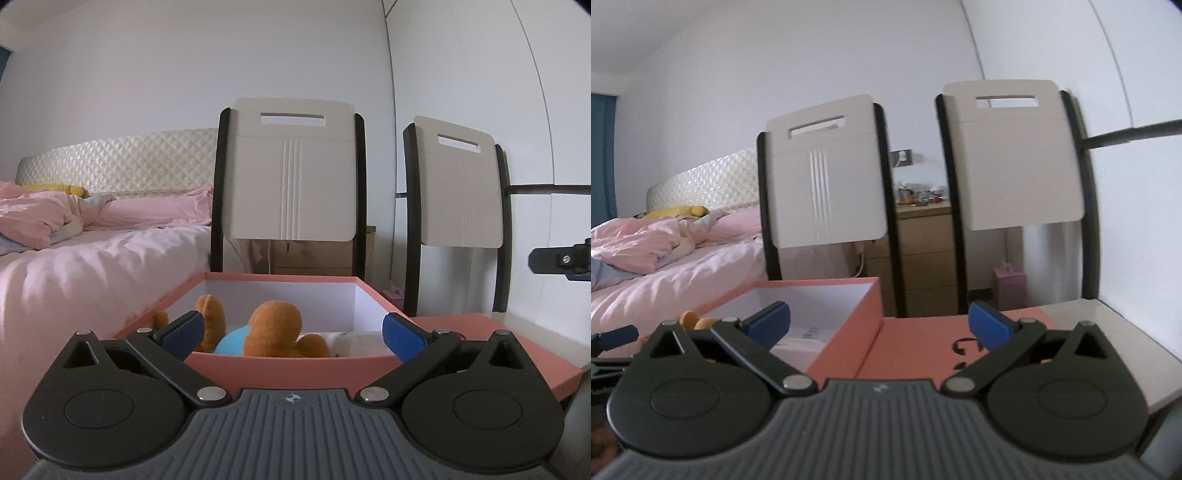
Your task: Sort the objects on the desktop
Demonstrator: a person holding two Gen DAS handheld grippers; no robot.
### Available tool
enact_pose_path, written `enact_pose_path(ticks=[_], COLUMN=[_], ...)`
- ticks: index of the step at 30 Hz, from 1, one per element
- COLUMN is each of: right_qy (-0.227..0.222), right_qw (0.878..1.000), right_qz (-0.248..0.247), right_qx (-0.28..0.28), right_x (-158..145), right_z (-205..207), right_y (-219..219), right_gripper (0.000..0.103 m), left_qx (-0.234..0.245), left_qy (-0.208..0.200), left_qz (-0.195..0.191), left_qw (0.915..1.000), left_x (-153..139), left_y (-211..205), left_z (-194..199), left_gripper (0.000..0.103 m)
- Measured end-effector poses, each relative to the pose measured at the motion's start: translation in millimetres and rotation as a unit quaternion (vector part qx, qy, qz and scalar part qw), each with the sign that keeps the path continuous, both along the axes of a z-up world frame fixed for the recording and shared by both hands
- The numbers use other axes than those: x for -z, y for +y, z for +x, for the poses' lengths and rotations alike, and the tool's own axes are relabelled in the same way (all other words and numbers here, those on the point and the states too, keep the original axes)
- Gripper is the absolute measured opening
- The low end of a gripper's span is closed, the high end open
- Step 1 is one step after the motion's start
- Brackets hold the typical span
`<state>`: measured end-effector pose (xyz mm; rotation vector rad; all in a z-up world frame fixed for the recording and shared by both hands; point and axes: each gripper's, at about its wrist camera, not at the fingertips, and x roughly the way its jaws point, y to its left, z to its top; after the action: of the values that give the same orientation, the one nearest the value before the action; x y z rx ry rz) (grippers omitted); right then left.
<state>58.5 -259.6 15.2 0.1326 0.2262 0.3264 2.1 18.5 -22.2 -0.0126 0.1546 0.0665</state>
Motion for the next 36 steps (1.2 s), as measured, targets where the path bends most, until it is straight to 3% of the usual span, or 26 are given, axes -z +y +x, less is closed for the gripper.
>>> enact_pose_path(ticks=[15, 23, 29, 36], right_qy=[-0.01, -0.007, 0.011, 0.018], right_qw=[1.0, 1.0, 0.998, 0.995], right_qz=[0.0, 0.005, 0.034, 0.034], right_qx=[-0.006, 0.024, 0.061, 0.089], right_x=[-5.0, -7.4, -5.2, 0.8], right_z=[-7.1, -0.3, 8.5, 19.3], right_y=[-7.2, -25.2, -49.6, -57.3], right_gripper=[0.103, 0.103, 0.103, 0.103], left_qx=[0.003, 0.022, 0.077, 0.12], left_qy=[0.011, 0.004, -0.01, 0.012], left_qz=[0.018, 0.024, 0.026, 0.033], left_qw=[0.9998, 0.9995, 0.9966, 0.9922], left_x=[2.3, -47.2, -67.9, -45.6], left_y=[-12.5, -49.5, -73.1, -74.0], left_z=[2.3, -9.2, -15.3, -1.4], left_gripper=[0.103, 0.103, 0.103, 0.103])
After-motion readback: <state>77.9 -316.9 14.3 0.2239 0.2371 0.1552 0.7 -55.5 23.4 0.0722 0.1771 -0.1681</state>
